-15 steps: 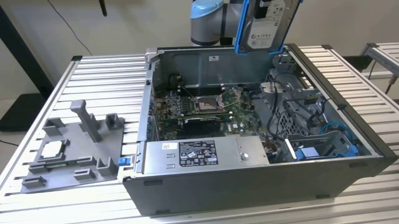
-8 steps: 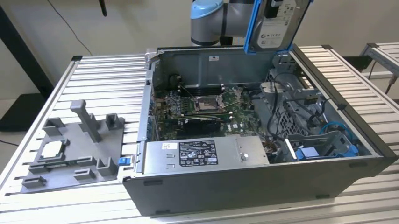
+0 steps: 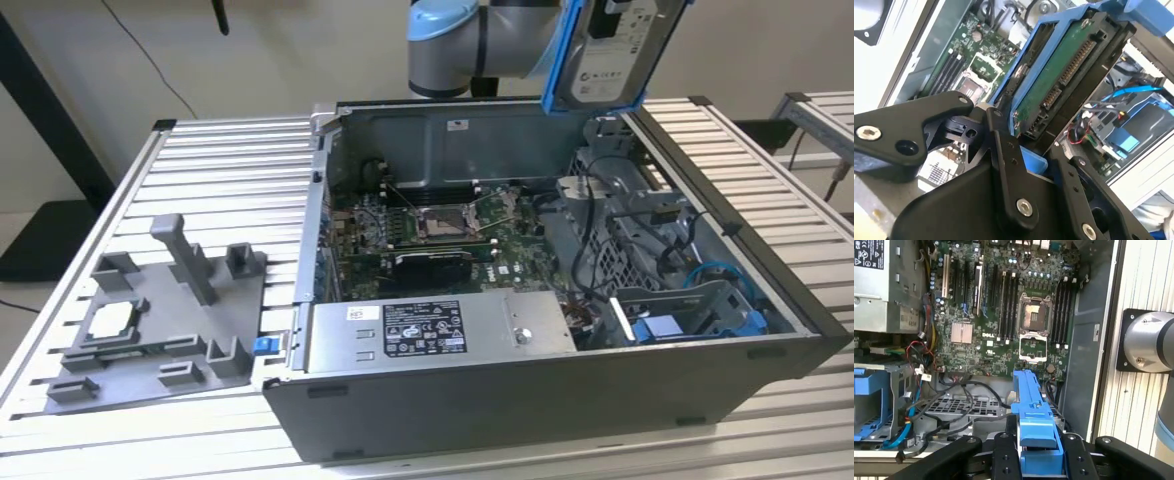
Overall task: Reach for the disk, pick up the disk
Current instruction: 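Pick up the disk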
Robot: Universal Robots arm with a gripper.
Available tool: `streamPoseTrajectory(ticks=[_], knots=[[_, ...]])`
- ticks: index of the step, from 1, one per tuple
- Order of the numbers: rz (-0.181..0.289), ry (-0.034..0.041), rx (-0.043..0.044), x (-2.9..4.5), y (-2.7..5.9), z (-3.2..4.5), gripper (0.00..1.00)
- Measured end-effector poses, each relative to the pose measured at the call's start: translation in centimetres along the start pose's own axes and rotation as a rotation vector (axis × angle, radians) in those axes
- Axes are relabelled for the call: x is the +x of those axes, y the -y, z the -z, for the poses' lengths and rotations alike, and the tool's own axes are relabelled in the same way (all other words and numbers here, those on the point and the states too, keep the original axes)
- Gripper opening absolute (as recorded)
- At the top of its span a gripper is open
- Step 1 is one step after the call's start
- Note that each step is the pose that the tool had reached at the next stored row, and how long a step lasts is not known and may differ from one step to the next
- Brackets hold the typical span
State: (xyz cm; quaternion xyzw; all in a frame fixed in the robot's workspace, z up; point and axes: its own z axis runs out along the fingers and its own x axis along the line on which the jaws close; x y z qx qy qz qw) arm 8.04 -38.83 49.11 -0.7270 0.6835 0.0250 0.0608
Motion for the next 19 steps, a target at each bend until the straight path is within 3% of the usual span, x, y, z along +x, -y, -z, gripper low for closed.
streamPoseTrajectory(ticks=[8,10,11,15,17,18,19], knots=[[0.002,0.0000,-0.0003,0.09,1.44,-0.07,0.00],[0.003,-0.0057,-0.0007,0.09,1.69,-0.08,0.00],[0.004,-0.0160,-0.0014,0.10,1.80,-0.09,0.00],[0.010,-0.0871,-0.0041,0.11,2.03,-0.11,0.00],[0.012,-0.1158,-0.0054,0.11,2.05,-0.13,0.00],[0.012,-0.1208,-0.0058,0.11,2.06,-0.13,0.00],[0.012,-0.1207,-0.0058,0.11,2.06,-0.13,0.00]])
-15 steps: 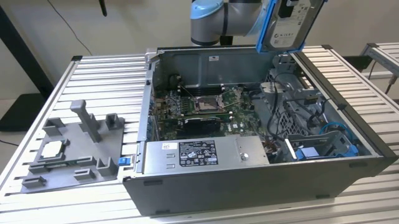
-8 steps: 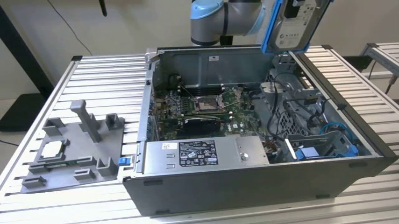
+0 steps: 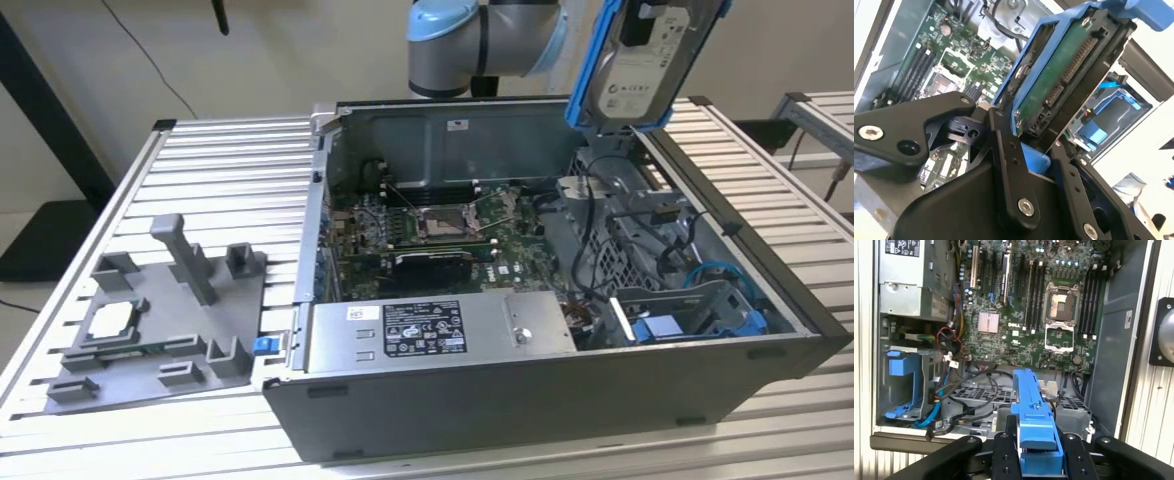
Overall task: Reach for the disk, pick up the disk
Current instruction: 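Pick up the disk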
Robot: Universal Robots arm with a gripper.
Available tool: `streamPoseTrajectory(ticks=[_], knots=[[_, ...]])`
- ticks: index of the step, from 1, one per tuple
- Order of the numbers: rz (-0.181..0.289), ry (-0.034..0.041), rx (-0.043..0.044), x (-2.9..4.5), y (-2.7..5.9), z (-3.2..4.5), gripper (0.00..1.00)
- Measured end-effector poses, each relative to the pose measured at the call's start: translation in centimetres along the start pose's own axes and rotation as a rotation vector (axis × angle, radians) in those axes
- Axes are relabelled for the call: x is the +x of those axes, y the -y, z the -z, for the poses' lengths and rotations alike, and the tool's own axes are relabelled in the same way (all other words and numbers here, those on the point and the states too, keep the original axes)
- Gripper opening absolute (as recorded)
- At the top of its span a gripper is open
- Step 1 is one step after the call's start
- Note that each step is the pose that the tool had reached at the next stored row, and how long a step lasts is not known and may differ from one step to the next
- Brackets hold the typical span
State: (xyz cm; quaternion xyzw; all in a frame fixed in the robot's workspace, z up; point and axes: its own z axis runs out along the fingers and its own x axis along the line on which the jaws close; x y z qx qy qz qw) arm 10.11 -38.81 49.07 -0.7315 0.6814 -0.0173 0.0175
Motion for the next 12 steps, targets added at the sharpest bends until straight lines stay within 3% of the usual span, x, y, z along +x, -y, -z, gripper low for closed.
streamPoseTrajectory(ticks=[12], knots=[[0.000,0.0000,0.0000,0.00,0.00,0.00,0.00]])
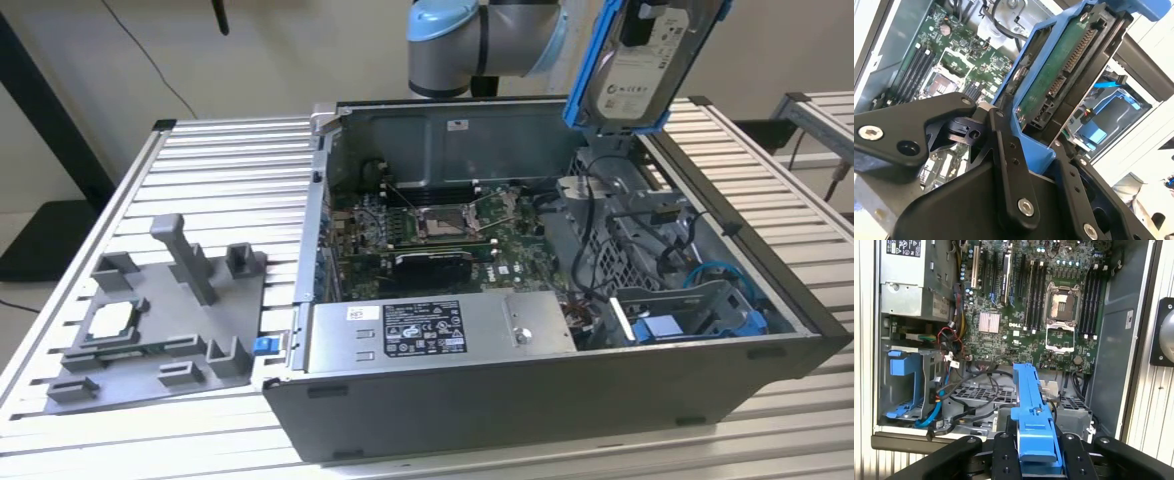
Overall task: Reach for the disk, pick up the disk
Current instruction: 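Pick up the disk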
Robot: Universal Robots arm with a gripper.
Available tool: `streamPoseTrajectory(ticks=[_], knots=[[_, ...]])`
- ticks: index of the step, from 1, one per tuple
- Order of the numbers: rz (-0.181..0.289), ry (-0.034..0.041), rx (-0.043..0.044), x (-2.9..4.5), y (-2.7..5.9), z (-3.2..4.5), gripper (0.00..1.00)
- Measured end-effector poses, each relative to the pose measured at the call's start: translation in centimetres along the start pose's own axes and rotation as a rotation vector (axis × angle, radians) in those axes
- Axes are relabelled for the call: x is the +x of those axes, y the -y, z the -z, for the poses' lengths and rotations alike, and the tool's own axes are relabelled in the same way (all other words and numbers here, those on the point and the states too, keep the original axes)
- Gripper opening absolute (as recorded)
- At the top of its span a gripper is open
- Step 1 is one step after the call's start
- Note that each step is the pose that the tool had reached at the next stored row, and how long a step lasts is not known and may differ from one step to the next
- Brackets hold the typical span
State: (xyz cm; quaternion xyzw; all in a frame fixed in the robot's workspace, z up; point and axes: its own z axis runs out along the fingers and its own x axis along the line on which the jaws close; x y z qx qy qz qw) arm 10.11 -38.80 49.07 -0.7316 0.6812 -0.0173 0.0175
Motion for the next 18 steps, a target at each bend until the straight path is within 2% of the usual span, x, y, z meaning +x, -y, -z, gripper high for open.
streamPoseTrajectory(ticks=[4,6,9,15,18], knots=[[0.000,0.0001,0.0000,0.01,0.00,0.00,0.00],[0.000,0.0003,0.0000,0.31,-0.02,0.00,0.00],[0.000,0.0019,0.0000,1.31,-0.09,0.00,0.00],[0.000,0.0038,0.0001,3.80,-0.28,0.01,0.00],[0.000,0.0046,0.0002,4.71,-0.37,0.37,0.00]])
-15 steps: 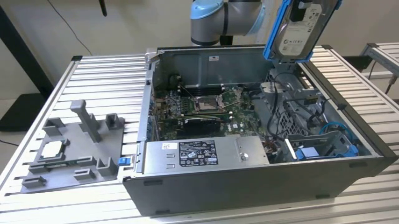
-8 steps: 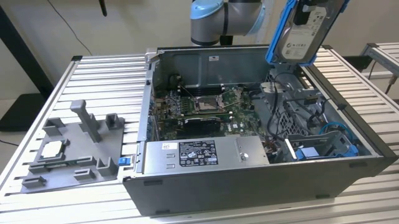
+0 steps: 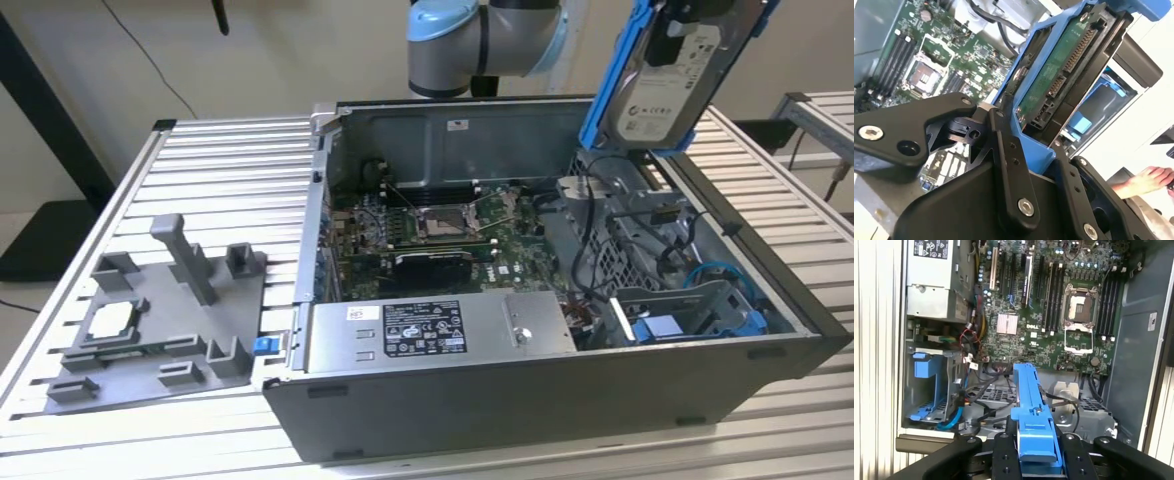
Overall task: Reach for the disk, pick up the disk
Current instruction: 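Pick up the disk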
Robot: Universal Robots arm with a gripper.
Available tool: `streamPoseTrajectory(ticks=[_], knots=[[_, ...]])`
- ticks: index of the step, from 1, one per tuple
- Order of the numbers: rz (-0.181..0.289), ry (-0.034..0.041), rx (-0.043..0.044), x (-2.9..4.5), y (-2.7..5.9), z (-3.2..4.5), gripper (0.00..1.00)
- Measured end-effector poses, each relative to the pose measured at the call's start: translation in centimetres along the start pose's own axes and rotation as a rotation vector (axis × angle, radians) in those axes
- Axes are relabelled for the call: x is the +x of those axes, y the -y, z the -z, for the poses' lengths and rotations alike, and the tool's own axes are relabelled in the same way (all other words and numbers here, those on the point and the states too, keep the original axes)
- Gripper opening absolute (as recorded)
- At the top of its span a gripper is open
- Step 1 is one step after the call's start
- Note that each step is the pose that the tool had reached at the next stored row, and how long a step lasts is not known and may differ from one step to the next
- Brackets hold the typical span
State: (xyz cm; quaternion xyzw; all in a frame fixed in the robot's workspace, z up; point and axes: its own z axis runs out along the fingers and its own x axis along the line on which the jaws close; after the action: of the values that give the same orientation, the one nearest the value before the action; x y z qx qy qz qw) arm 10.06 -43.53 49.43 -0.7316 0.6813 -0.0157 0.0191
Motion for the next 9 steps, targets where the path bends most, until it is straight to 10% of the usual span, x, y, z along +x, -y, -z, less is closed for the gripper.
streamPoseTrajectory(ticks=[9], knots=[[0.000,0.0043,0.0009,2.42,-0.26,1.08,0.00]])
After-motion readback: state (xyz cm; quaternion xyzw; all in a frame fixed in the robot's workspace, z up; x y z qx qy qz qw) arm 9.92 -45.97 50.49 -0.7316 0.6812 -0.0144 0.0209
